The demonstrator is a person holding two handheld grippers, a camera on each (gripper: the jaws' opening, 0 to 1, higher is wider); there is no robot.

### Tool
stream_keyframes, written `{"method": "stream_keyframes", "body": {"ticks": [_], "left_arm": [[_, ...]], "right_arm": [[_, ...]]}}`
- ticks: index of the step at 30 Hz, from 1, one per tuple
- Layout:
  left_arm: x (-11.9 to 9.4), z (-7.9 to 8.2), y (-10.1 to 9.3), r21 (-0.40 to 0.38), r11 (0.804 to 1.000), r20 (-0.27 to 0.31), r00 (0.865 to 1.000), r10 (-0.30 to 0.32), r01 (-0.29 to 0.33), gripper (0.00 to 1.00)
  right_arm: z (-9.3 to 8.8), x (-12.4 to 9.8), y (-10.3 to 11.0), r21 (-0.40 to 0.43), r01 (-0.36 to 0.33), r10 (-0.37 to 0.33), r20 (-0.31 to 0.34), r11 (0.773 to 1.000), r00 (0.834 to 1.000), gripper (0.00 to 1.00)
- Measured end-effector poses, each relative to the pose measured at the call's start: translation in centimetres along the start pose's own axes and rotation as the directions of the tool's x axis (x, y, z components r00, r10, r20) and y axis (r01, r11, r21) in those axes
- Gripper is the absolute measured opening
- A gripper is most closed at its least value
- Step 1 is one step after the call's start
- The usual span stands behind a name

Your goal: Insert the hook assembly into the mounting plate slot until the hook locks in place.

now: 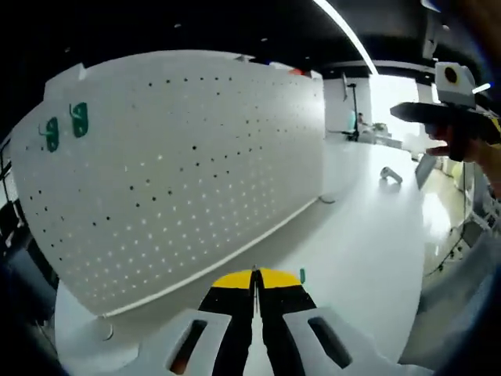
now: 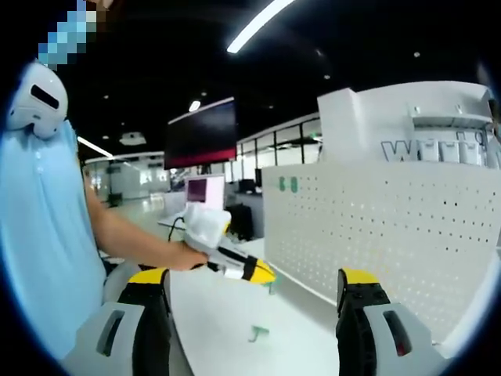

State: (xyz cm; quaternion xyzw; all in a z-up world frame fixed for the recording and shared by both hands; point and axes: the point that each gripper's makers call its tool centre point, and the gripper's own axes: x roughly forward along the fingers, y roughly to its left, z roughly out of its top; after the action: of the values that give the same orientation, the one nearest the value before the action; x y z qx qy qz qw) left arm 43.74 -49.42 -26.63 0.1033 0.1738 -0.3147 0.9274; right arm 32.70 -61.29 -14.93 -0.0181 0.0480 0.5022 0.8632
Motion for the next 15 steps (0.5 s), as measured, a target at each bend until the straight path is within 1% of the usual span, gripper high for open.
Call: {"method": "stream_keyframes", "body": {"ticks": [1, 3, 5, 6, 7, 8, 9, 10, 13, 14, 15], "left_arm": [[-0.3, 0.6, -0.2, 0.0, 1.0, 0.021, 1.0, -0.017, 0.017, 0.01], [-0.9, 1.4, -0.2, -0.006, 1.0, 0.043, 0.999, -0.028, 0.028, 0.01], [-1.2, 2.2, -0.5, -0.008, 0.998, 0.076, 0.996, -0.056, 0.057, 0.01], [-1.6, 2.5, -0.3, -0.012, 0.999, 0.085, 0.995, -0.05, 0.051, 0.01], [-1.8, 2.8, -0.4, -0.012, 0.998, 0.097, 0.994, -0.059, 0.06, 0.01], [-2.1, 3.5, -0.8, -0.023, 0.995, 0.126, 0.988, -0.089, 0.093, 0.01], [-2.3, 3.5, -0.5, -0.02, 0.996, 0.126, 0.989, -0.082, 0.085, 0.01], [-2.6, 4.0, -0.7, 0.0, 0.995, 0.145, 0.985, -0.098, 0.099, 0.01], [-3.3, 4.7, -1.0, 0.003, 0.991, 0.178, 0.975, -0.135, 0.136, 0.01], [-3.5, 5.1, -1.4, 0.001, 0.986, 0.195, 0.967, -0.164, 0.167, 0.01], [-3.7, 5.2, -1.2, -0.003, 0.986, 0.202, 0.965, -0.164, 0.168, 0.01]], "right_arm": [[0.1, 0.1, 0.1, -0.003, -0.003, 0.003, 0.003, 1.0, 1.0, 0.89], [0.3, 0.2, 0.2, -0.007, -0.007, 0.007, 0.003, 1.0, 1.0, 0.89], [0.3, 0.3, 0.4, -0.011, -0.014, 0.014, 0.004, 1.0, 1.0, 0.88], [0.4, 0.4, 0.5, -0.012, -0.017, 0.017, 0.004, 1.0, 1.0, 0.88], [0.4, 0.5, 0.6, -0.013, -0.021, 0.022, 0.005, 1.0, 1.0, 0.88], [0.4, 0.5, 0.7, -0.015, -0.025, 0.026, 0.005, 1.0, 1.0, 0.88], [0.4, 0.6, 0.8, -0.016, -0.029, 0.029, 0.005, 0.999, 1.0, 0.87], [0.5, 0.7, 0.9, -0.018, -0.033, 0.033, 0.004, 0.999, 0.999, 0.87], [0.7, 0.8, 1.2, -0.022, -0.045, 0.045, 0.004, 0.999, 0.999, 0.86], [0.7, 0.8, 1.3, -0.024, -0.049, 0.049, 0.004, 0.998, 0.999, 0.86], [0.8, 0.8, 1.4, -0.026, -0.055, 0.055, 0.007, 0.998, 0.998, 0.85]]}}
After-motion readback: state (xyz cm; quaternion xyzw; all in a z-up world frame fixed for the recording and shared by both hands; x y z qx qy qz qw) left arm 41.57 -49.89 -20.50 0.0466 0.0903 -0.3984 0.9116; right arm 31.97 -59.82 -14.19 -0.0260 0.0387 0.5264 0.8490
